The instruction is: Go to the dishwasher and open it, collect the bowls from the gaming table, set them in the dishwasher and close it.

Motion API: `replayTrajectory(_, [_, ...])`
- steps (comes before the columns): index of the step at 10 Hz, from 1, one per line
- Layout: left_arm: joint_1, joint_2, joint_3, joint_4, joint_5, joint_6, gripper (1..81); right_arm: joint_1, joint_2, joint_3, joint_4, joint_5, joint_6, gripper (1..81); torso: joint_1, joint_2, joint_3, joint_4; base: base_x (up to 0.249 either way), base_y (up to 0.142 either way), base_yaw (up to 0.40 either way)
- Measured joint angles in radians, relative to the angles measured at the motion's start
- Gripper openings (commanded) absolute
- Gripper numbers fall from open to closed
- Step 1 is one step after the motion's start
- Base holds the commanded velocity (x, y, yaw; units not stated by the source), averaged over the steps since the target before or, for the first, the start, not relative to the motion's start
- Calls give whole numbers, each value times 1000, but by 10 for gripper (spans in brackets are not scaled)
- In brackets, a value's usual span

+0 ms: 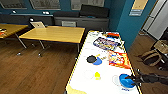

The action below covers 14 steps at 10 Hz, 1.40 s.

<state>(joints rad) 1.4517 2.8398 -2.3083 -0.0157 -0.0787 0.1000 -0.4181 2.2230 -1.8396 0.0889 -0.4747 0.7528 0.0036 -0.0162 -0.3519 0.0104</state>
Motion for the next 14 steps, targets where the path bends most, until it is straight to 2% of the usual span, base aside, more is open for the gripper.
replayTrajectory(3, [0,0,-5,-4,0,0,811,-37,77,-92,12,-4,1,811,0,0,0,0,0,0,0])
replayTrajectory(5, [0,0,-6,-4,0,0,811,-48,106,-97,17,-10,1,811,1,0,-1,0,0,0,0])
replayTrajectory(9, [-2,3,-8,-4,0,0,811,11,27,-64,23,-30,1,811,1,0,-1,0,0,0,0])
replayTrajectory(14, [-9,16,-9,-3,1,0,811,29,-99,-19,32,-59,1,811,1,0,-1,0,0,0,0])
